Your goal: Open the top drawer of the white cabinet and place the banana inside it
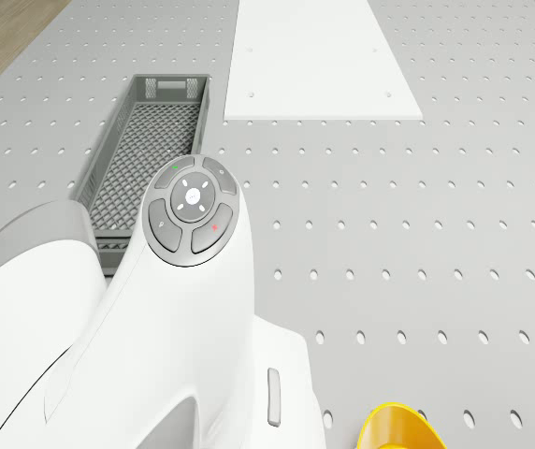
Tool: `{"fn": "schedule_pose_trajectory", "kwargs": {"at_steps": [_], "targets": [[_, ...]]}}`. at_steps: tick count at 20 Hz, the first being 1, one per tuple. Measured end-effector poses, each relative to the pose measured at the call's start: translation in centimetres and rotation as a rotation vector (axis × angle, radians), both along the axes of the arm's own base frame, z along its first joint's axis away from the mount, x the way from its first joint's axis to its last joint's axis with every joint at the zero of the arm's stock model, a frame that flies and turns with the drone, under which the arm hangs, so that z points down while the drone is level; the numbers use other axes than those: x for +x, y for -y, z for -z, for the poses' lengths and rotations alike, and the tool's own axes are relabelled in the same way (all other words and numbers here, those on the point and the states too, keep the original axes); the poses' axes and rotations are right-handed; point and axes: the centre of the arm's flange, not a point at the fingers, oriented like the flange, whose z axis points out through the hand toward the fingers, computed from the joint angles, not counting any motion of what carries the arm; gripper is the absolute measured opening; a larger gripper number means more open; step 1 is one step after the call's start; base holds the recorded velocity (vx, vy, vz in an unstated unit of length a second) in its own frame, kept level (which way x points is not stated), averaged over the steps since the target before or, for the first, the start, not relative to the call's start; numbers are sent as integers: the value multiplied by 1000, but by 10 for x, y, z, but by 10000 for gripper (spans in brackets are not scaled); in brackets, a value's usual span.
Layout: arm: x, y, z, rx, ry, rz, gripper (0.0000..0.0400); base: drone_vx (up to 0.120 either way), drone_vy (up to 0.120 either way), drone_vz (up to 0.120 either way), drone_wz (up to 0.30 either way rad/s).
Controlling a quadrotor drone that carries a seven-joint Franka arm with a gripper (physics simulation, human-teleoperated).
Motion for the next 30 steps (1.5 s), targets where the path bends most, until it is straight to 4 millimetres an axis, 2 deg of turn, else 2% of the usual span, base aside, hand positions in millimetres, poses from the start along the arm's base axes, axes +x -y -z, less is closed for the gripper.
{"fn": "schedule_pose_trajectory", "kwargs": {"at_steps": [15,30], "targets": [[0,0,0,1,0,0,400,120,115,-120,0],[0,0,0,1,0,0,400,120,21,-3,0]]}}
